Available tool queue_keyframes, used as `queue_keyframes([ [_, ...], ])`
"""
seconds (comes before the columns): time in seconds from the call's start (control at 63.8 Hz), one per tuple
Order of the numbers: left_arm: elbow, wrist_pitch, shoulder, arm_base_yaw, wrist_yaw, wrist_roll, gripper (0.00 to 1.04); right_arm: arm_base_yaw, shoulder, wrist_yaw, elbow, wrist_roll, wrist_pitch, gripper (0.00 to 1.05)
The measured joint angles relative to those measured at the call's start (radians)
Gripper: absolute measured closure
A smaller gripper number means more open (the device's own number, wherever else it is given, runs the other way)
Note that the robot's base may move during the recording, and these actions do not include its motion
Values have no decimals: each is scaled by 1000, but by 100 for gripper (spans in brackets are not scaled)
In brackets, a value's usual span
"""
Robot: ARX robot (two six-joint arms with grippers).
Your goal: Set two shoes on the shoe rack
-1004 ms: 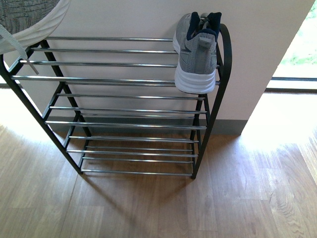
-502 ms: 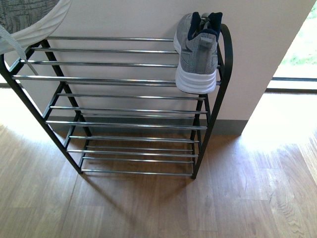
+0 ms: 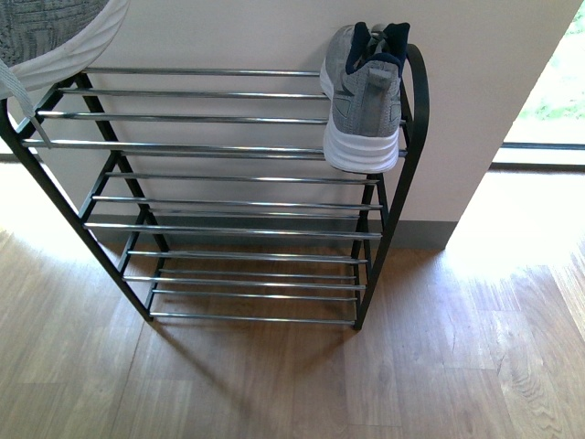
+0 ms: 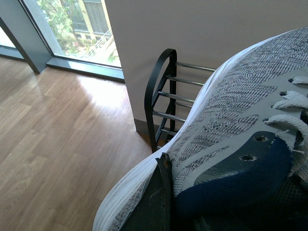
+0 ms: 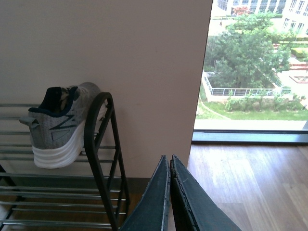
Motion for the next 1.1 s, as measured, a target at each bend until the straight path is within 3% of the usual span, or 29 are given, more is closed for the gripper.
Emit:
queue_keyframes([
  [0.251, 0, 0, 0, 0, 0, 0, 103, 1, -95, -1, -39, 0, -35, 103],
  [1.098, 0, 0, 0, 0, 0, 0, 103, 2, -451, 1, -39, 0, -388, 103],
])
